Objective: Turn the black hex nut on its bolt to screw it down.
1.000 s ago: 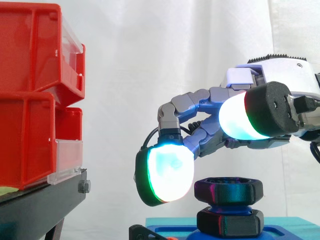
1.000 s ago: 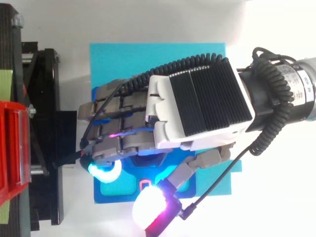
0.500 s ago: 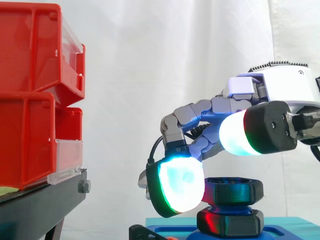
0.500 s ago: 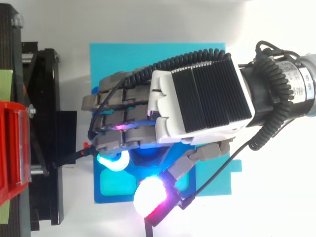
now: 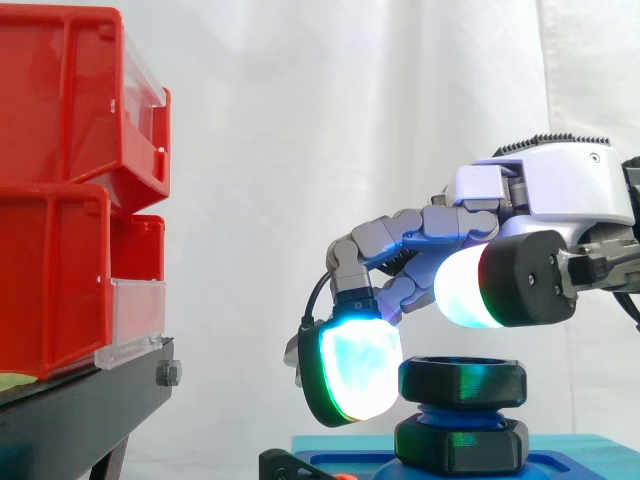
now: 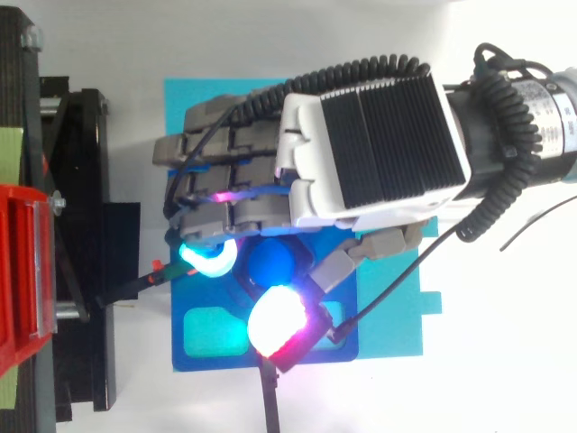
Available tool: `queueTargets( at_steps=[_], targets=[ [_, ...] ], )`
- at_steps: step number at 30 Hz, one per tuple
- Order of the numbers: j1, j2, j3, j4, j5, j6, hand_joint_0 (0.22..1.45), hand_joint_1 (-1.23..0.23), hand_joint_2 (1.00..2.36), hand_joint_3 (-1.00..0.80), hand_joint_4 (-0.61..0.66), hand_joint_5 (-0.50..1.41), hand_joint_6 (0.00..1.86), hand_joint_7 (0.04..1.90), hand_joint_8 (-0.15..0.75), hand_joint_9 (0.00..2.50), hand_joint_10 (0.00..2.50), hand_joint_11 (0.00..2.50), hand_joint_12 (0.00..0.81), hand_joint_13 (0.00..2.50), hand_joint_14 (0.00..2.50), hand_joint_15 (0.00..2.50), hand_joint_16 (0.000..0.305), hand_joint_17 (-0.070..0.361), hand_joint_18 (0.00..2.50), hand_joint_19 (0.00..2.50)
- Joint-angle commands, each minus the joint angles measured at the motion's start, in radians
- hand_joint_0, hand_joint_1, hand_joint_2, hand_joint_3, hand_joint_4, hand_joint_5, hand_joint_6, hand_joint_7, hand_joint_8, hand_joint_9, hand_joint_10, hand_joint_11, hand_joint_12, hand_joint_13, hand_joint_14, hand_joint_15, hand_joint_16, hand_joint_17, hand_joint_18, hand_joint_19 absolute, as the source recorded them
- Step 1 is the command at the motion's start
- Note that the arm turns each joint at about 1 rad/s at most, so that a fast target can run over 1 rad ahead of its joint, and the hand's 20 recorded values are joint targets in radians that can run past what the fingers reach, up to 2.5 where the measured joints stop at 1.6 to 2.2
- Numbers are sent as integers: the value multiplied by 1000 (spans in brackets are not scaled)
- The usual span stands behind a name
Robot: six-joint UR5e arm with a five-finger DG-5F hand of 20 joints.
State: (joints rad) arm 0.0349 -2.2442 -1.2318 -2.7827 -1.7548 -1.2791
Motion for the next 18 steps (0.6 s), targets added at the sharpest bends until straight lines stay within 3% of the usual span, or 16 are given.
queueTargets(
  at_steps=[1,13,18],
  targets=[
    [-13,0,0,2,-11,-14,444,-221,1000,-500,196,-74,626,1266,255,590,0,30,363,410,0,0,59,132,383,260],
    [-78,0,0,-1,-57,-54,443,-211,1000,-500,195,-67,589,1309,256,592,0,25,366,411,0,0,59,133,389,266],
    [-75,2,34,-6,-51,-52,444,-204,1000,-500,191,-60,530,1388,256,585,0,32,368,406,0,0,59,133,389,267]
  ],
)
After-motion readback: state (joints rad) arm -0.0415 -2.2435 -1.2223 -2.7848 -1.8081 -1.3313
